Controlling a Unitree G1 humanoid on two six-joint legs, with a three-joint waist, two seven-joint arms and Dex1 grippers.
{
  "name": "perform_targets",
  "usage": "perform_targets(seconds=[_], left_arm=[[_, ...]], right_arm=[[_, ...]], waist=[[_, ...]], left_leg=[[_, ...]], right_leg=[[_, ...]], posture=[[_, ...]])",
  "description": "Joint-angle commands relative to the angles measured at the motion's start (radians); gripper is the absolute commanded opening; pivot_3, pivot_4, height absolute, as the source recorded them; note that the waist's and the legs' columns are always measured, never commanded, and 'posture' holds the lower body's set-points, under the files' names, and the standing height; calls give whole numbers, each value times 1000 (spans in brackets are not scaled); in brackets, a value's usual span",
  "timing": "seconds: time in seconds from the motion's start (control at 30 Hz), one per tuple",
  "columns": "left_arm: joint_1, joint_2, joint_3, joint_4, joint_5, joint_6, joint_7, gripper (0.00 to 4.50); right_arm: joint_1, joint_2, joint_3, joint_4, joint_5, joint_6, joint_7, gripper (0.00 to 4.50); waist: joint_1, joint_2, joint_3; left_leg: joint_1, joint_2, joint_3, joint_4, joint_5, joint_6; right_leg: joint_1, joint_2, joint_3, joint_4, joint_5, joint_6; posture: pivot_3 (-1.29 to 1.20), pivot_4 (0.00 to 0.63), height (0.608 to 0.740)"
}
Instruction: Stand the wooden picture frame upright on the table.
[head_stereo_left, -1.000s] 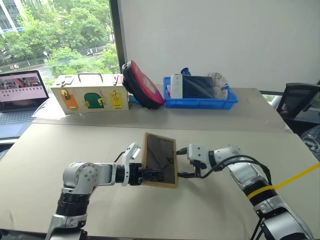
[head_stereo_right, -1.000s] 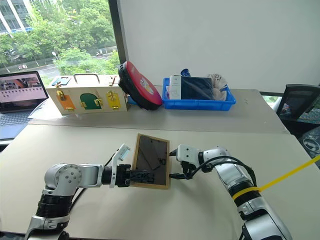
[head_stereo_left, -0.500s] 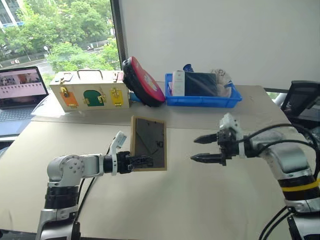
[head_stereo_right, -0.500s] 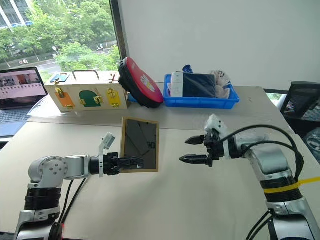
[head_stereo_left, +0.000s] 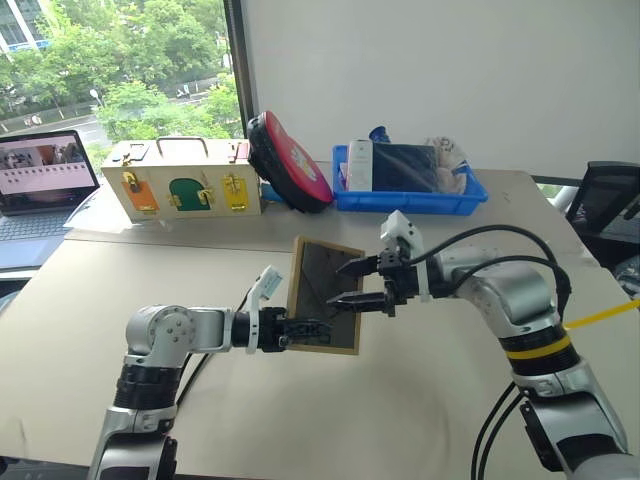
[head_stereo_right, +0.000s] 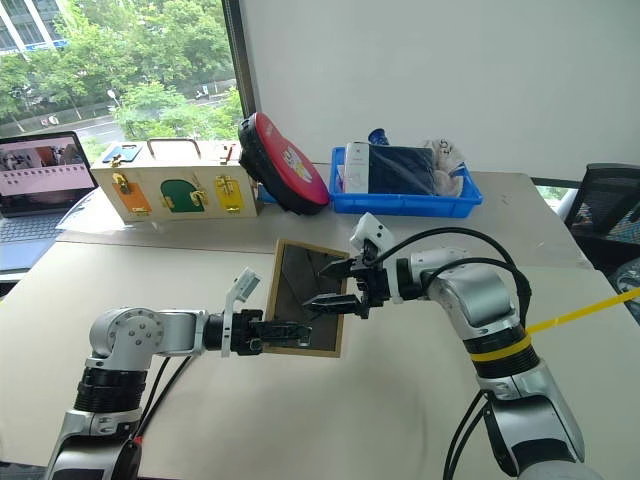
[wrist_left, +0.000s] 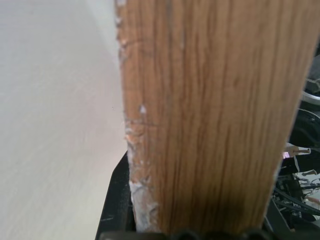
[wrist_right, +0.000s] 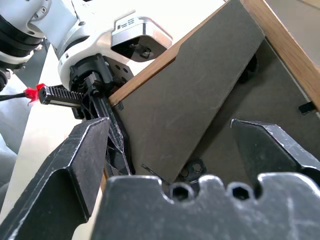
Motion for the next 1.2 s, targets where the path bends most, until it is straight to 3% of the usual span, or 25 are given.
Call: perform_targets(seconds=[0.03, 0.23, 0.43, 0.57, 0.67, 0.83, 1.0, 1.2], left_arm=[[-45, -16, -2, -41, -45, -5, -33, 713], [-60, -7, 15, -2, -33, -12, -34, 713], [-66, 8, 13, 22, -23, -28, -54, 713], [-65, 7, 18, 24, -30, -19, -57, 713], [-65, 5, 32, 38, -49, 3, -57, 713], [-104, -31, 132, 143, -101, 82, -16, 713], [-173, -68, 232, 227, -136, 180, 37, 713], [-199, -48, 195, 344, -189, 191, 93, 713]], right_arm=[[1, 21, -17, -47, 53, -13, 35, 4500], [32, -37, -80, -137, 178, 105, 81, 4500], [136, -169, -107, -261, 270, 149, 152, 4500], [187, -220, -127, -289, 265, 137, 129, 4500], [215, -251, -148, -227, 179, 80, 65, 4500], [276, -285, -174, -15, -87, -285, -65, 4500], [319, -277, -204, 103, -234, -652, -136, 4500], [341, -235, -117, 183, -661, -1352, -469, 4500]], waist=[[-2, 0, 0], [2, 0, 0], [4, 0, 0], [-3, 0, 1], [-6, 0, 1], [-4, -1, 1], [1, -2, 2], [-9, -1, 2]], left_leg=[[0, 0, 0, 0, 0, 0], [0, 0, 0, 0, 0, 0], [0, 0, 0, 0, 0, 0], [0, 0, 0, 0, 0, 0], [0, 0, 0, 0, 0, 0], [0, -1, 0, 1, 0, 0], [-2, -1, 0, 1, 0, 0], [-1, 0, 0, 0, 0, 0]], right_leg=[[0, 0, 0, 0, 0, 0], [0, 0, 0, 0, 0, 0], [0, 0, 0, 0, 0, 0], [0, 0, 0, 0, 0, 0], [0, 0, 0, 0, 0, 0], [0, 0, 0, 0, 0, 0], [0, 0, 0, -1, 0, 1], [-1, 0, 0, 0, 0, 0]], posture=[[0, 150, 717], [0, 150, 717], [0, 150, 717], [0, 150, 717], [0, 150, 717], [0, 150, 717], [0, 150, 717], [0, 150, 717]])
